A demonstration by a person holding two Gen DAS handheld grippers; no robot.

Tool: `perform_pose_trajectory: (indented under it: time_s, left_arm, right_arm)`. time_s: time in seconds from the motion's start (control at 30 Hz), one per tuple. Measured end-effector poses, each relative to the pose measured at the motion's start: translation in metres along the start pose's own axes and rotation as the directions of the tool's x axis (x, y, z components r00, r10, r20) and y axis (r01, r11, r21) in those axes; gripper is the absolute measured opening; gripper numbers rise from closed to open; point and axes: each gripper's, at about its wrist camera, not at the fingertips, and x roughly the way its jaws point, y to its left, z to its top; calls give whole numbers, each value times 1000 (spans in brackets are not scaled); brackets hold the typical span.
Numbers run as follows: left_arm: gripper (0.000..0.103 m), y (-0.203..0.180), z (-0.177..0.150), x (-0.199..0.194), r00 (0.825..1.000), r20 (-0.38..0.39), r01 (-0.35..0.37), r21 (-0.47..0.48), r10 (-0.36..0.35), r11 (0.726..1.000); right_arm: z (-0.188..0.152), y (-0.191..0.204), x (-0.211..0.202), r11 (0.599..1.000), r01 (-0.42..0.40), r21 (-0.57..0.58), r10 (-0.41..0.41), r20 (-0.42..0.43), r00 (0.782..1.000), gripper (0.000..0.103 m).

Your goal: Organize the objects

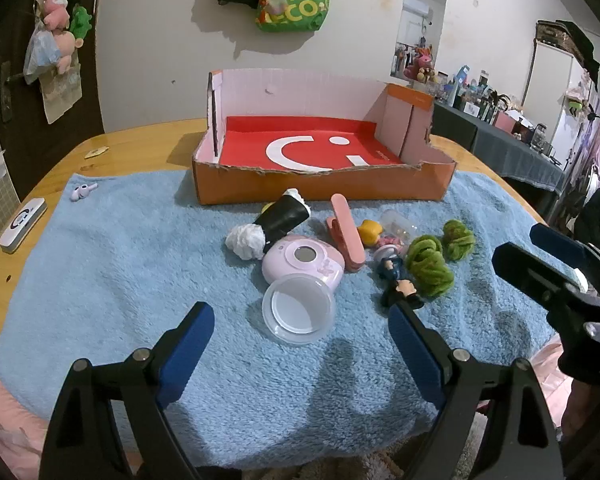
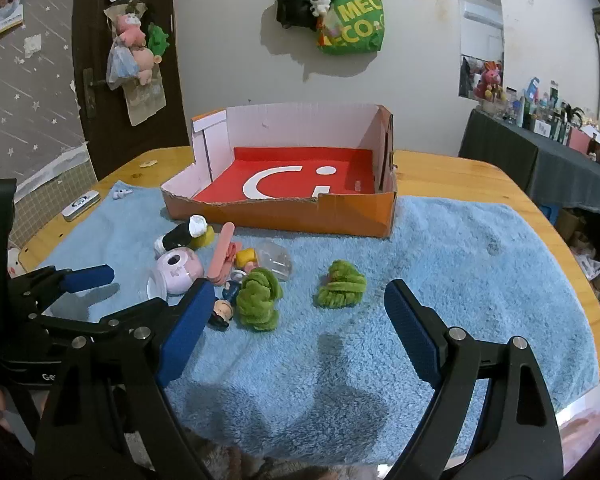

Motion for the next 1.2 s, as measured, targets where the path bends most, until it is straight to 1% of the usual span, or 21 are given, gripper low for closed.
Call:
perform_pose_trajectory:
  time_s: [0.13,0.37,0.4,0.43,0.53,0.67,0.73,0.77,0.83,0.93,1.1,1.17,1.2]
  left_arm:
    - [85,2,0,2,1000,-5,-1,-7,1,1000]
    - [84,3,-1,5,1000,-18,3,-5,-3,1000]
    - [84,3,-1,6,1000,-19,3,-3,-4,1000]
    - [84,3,-1,6,1000,-21,3,-2,-4,1000]
    - [84,4,-1,7,1000,-26,3,-2,-3,1000]
    - [84,4,-1,9,1000,-31,4,-2,-5,1000]
    - [84,4,-1,10,999,-34,5,-2,-5,1000]
    - [83,4,-1,11,999,-34,6,-2,-6,1000]
    - [78,4,-1,12,999,-40,11,-1,-11,1000]
    - [77,5,-1,16,999,-49,15,-1,-15,1000]
    - [76,4,-1,18,998,-55,22,3,-22,1000]
    - [74,4,-1,19,998,-55,23,1,-23,1000]
    - [72,4,-1,18,998,-56,23,1,-22,1000]
  right_arm:
    - [-2,0,3,1000,-2,2,2,-13,1000,87]
    - [-3,0,8,1000,-3,2,3,-30,1000,87]
    - [-3,0,8,1000,-4,2,4,-33,999,86]
    - [-3,1,9,1000,-4,1,4,-37,999,81]
    - [-4,2,14,1000,-7,-1,7,-54,999,74]
    - [-6,4,19,1000,-13,-2,13,-71,997,72]
    - [-6,5,22,1000,-16,-4,15,-74,997,70]
    - [-7,5,23,1000,-17,-4,16,-76,997,69]
    - [-7,5,25,1000,-15,-3,15,-81,997,68]
    - [-6,5,29,1000,-19,6,19,-91,996,64]
    - [-7,7,35,999,-30,11,31,-103,994,63]
    - [-7,8,37,999,-36,11,37,-108,993,60]
    - [-7,8,39,999,-39,12,40,-112,993,57]
